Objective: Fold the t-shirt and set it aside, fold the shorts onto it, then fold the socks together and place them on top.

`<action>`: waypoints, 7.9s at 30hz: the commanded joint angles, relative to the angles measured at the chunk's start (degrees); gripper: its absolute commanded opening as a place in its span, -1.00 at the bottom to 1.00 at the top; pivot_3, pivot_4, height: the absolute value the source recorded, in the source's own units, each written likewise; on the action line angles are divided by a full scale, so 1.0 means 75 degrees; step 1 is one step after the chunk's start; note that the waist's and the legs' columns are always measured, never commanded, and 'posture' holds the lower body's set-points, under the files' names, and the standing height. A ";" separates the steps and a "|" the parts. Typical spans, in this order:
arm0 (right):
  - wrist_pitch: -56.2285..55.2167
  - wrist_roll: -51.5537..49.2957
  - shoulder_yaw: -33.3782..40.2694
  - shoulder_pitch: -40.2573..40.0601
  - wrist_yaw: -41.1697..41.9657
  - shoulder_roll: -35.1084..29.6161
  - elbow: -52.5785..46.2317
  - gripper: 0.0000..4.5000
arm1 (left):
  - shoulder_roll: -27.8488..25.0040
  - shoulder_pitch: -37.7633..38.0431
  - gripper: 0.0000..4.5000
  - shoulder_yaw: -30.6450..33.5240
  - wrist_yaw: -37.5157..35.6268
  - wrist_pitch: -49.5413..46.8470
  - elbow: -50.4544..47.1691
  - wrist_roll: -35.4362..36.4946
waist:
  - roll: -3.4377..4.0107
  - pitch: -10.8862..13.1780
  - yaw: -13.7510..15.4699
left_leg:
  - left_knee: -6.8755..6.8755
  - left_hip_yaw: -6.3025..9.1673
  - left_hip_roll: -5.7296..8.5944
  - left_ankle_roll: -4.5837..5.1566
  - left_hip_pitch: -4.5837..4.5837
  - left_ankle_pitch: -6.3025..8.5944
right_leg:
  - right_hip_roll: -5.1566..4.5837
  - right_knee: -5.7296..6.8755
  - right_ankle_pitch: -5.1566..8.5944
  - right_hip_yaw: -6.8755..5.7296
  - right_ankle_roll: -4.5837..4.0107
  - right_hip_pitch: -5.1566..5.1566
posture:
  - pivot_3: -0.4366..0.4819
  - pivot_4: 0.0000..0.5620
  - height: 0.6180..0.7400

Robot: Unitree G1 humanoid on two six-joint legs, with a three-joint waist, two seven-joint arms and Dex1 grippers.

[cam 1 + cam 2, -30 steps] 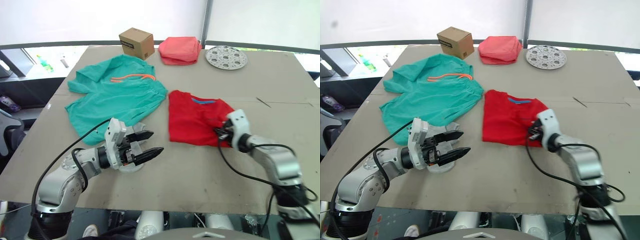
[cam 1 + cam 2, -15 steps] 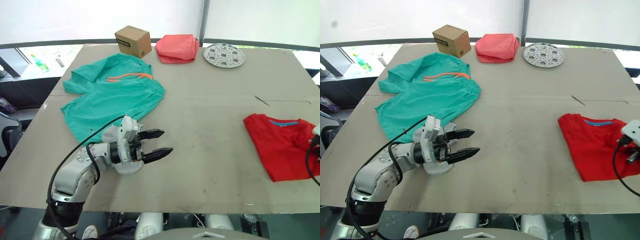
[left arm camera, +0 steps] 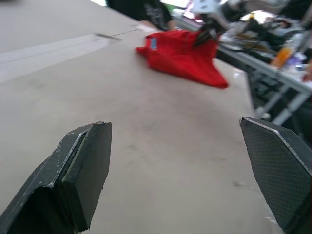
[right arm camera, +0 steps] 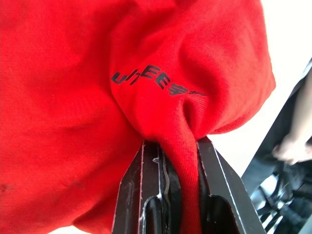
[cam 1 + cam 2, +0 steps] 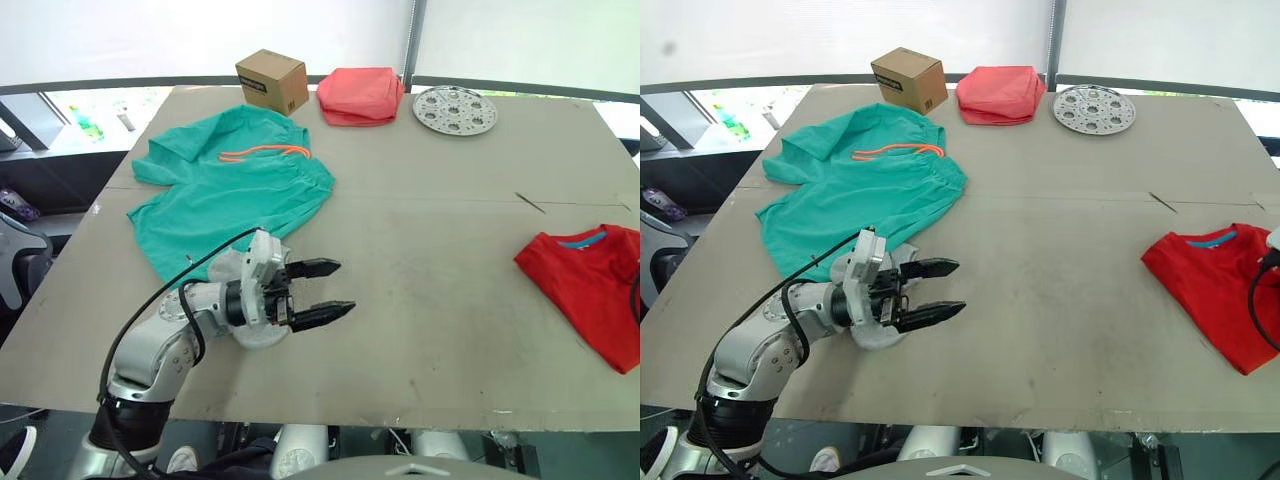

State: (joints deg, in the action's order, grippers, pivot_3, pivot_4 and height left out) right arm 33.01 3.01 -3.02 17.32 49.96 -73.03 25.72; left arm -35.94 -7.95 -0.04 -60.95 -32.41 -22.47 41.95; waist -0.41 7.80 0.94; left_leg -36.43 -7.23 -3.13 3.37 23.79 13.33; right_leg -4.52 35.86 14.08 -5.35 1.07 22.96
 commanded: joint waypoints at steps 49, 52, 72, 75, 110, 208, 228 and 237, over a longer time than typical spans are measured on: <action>0.1448 -0.3666 0.1569 -0.0726 -0.1830 0.6914 -0.7999 -0.33 | 0.1232 0.0437 1.00 0.1483 0.2833 0.0422 0.0511 -0.0531 | 0.0008 -0.0019 -0.0100 | -0.0068 0.0060 -0.0010 -0.0002 -0.0009 -0.0001 | 0.0062 0.0066 -0.0029 0.0013 0.0030 -0.0025 | -0.05 -0.47 1.00; 0.0943 -0.3487 0.0784 -0.0381 -0.1362 0.6563 -0.7621 0.34 | 0.1194 0.0394 1.00 0.1889 0.3901 0.0325 0.0624 -0.1046 | 0.0001 -0.0018 -0.0101 | -0.0093 0.0060 -0.0007 0.0030 -0.0007 0.0017 | 0.0056 0.0066 -0.0027 0.0012 0.0025 -0.0030 | -0.05 -0.47 1.00; -0.0216 -0.2483 -0.0705 0.0183 -0.2236 0.6846 -0.7148 0.99 | 0.1629 -0.4940 1.00 -0.1060 0.5003 0.0298 0.6207 -0.4669 | -0.0032 -0.0019 -0.0010 | -0.0101 0.0055 0.0002 -0.0003 -0.0005 -0.0004 | 0.0065 0.0090 -0.0033 -0.0025 0.0022 -0.0028 | -0.05 -0.47 1.00; -0.0300 -0.2320 -0.0746 0.0086 -0.2415 0.6875 -0.7128 0.99 | 0.1996 -0.5974 1.00 -0.1269 0.4969 0.1262 0.8298 -0.5174 | -0.0063 -0.0001 -0.0025 | -0.0103 0.0054 0.0002 -0.0003 0.0002 -0.0004 | 0.0067 0.0091 -0.0034 -0.0026 0.0023 -0.0023 | -0.05 -0.47 1.00; 0.1170 -0.2774 0.1142 -0.1924 -0.3131 0.5631 -0.9652 1.00 | 0.4304 -0.7273 -0.98 -0.1348 -0.0792 0.5618 1.0364 -0.5489 | -0.0111 0.0022 -0.0164 | -0.0102 0.0031 -0.0007 0.0001 0.0008 -0.0002 | 0.0074 0.0122 -0.0027 -0.0003 0.0033 0.0012 | -0.05 -0.47 1.00; -0.1091 0.0047 -0.1429 -0.0012 -0.0753 0.4121 -0.5334 1.00 | -0.1469 -0.3278 0.70 -0.0826 -0.0788 0.4171 0.6128 -0.4475 | -0.0076 -0.0023 -0.0154 | -0.0099 0.0037 0.0003 0.0005 0.0004 0.0004 | 0.0008 0.0114 -0.0013 0.0000 -0.0001 0.0020 | -0.05 -0.47 1.00; -0.1464 0.1007 -0.1899 0.0430 -0.0644 0.4011 -0.4909 -0.14 | -0.0495 -0.5489 -0.09 -0.2239 -0.0277 0.9038 1.0829 -0.7190 | -0.0070 -0.0031 -0.0111 | -0.0114 0.0014 -0.0004 0.0035 -0.0004 0.0018 | 0.0053 0.0125 -0.0027 0.0012 0.0029 0.0022 | -0.05 -0.47 1.00; -0.0588 -0.0438 -0.0660 -0.0068 0.0561 0.3307 -0.6562 -1.00 | -0.1529 -0.4029 -0.98 -0.1399 -0.3899 0.5893 0.7892 -0.4419 | -0.0071 -0.0029 -0.0166 | -0.0128 0.0012 -0.0010 0.0032 0.0007 0.0018 | 0.0054 0.0130 -0.0028 0.0018 0.0026 0.0028 | -0.05 -0.47 1.00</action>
State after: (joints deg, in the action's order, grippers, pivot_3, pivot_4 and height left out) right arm 26.61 2.76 -11.85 16.75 52.15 -46.90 -19.25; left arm -44.83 -39.24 -11.68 -85.22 18.42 42.81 4.35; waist -0.94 7.59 -0.31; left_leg -37.31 -7.14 -3.23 3.47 23.86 13.39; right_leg -4.10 36.83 13.88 -5.21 1.28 23.21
